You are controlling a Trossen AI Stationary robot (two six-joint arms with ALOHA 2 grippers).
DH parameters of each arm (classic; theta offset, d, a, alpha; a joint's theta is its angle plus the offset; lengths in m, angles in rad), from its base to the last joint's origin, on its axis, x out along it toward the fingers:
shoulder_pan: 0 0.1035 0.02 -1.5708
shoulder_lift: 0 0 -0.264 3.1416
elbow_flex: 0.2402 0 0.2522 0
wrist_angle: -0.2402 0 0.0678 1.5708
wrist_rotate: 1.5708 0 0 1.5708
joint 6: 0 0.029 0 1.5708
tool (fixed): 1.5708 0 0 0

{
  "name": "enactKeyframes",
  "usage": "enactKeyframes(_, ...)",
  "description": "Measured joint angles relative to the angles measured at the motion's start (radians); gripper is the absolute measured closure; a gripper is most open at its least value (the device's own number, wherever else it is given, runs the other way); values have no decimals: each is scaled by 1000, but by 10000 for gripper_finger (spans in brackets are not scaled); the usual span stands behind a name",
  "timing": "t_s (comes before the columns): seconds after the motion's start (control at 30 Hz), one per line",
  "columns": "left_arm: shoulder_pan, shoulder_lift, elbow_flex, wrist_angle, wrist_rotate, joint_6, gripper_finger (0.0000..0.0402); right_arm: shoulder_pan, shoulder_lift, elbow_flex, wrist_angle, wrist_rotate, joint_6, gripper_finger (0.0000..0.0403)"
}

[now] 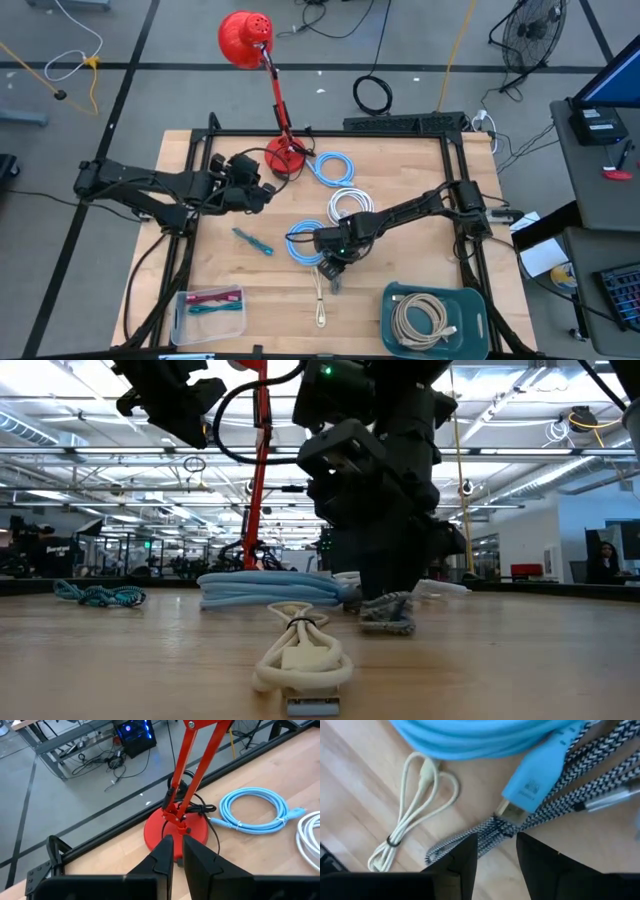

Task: Pick & Place USB Port
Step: Put the black white charger cable into the transparent bin

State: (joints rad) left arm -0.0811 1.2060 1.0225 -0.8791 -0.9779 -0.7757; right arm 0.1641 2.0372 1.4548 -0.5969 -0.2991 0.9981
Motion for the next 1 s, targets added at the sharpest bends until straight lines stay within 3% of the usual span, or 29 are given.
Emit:
enactKeyframes(0.17,0,0,0,0,0,1,357,10,26,3,-16,16,-5,295)
enactKeyframes(0.37,0,0,0,0,0,3,357,15,37,4,-14,15,-67,385)
enactKeyframes(0.57,0,0,0,-7,1,3,357,68,-3,-1,-55,112,-122,398)
enactKeyframes(0.73,-1,-3,0,-13,-47,-39,357,148,-114,-4,-121,275,-121,400)
enactKeyframes(0.9,-11,-10,0,-74,-174,-151,357,222,-260,-3,-144,546,-132,401)
enactKeyframes(1.0,-13,-10,0,-126,-196,-167,357,251,-339,-2,-125,736,-207,402)
